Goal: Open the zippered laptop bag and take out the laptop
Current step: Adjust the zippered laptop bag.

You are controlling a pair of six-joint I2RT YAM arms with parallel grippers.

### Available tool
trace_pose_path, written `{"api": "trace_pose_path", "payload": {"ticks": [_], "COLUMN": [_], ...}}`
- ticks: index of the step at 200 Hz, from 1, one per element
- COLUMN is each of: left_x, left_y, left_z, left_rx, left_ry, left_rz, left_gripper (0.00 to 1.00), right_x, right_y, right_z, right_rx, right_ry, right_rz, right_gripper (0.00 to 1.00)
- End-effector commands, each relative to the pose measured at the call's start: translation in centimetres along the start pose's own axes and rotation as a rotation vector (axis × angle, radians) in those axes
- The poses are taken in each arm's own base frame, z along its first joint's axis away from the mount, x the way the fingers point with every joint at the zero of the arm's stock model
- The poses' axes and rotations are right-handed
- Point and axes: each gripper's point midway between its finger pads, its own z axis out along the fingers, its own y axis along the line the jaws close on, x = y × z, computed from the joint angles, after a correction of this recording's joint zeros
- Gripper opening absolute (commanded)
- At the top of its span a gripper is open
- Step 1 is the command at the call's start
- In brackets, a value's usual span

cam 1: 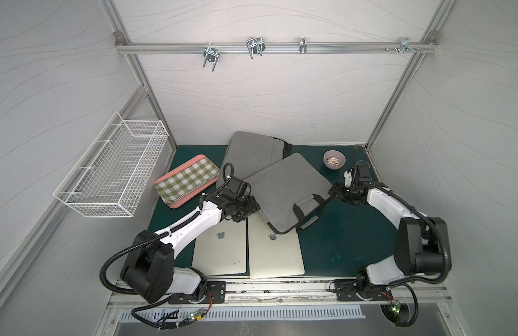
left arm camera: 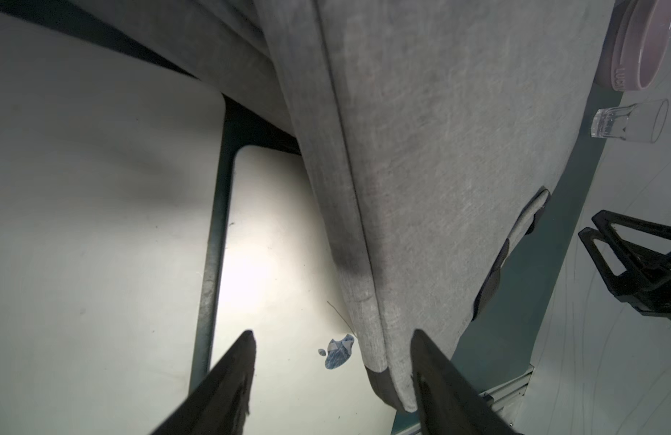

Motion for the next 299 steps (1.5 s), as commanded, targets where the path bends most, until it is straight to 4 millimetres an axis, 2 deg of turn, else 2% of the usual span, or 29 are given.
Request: {"api": "trace_pose_path", "payload": {"ticks": [1, 34, 66, 101, 124, 153, 175, 205, 240, 261, 276, 299], "left_x": [-0.4, 0.5, 1.3, 1.6, 1.6, 1.5, 1.4, 1.2, 0.9, 0.4, -0.3, -1.8], "left_y": [-2.3, -2.9, -2.8, -2.3, -2.2, -2.2, -2.3, -2.7, -3.4, -4.1, -4.6, -5.4], "left_z": [0.8, 2.4, 3.5, 4.1, 4.3, 4.3, 4.1, 3.8, 3.3, 2.6, 1.6, -0.4], "left_rx": [0.069, 0.101, 0.111, 0.103, 0.107, 0.1, 0.096, 0.103, 0.109, 0.104, 0.094, 0.062], "left_ry": [-0.053, -0.048, -0.023, -0.014, -0.016, -0.019, -0.019, -0.023, -0.028, -0.043, -0.067, -0.121], "left_rz": [-0.047, -0.07, -0.071, -0.085, -0.09, -0.08, -0.06, -0.048, -0.029, 0.009, 0.045, 0.121], "left_gripper": [0.66, 0.64, 0.59, 0.45, 0.34, 0.29, 0.21, 0.1, 0.0, 0.0, 0.0, 0.0], "right_x": [-1.3, -1.8, -2.9, -3.5, -3.3, -3.1, -2.6, -2.4, -2.0, -2.3, -2.4, -2.3], "right_y": [0.0, -1.2, -0.6, 0.1, -0.5, -0.4, -0.6, -0.1, 0.3, 0.9, 1.4, 2.7], "right_z": [0.8, 2.6, 3.7, 5.0, 6.1, 7.3, 8.1, 8.7, 8.2, 7.0, 5.9, 4.2], "right_rx": [-0.06, -0.088, -0.155, -0.207, -0.186, -0.205, -0.203, -0.238, -0.251, -0.273, -0.292, -0.337], "right_ry": [0.013, 0.033, 0.036, 0.058, 0.088, 0.122, 0.15, 0.168, 0.167, 0.144, 0.123, 0.108], "right_rz": [0.009, 0.107, 0.156, 0.204, 0.228, 0.261, 0.283, 0.32, 0.309, 0.285, 0.271, 0.252], "right_gripper": [0.8, 0.79, 0.75, 0.68, 0.63, 0.59, 0.55, 0.39, 0.16, 0.05, 0.0, 0.0]}}
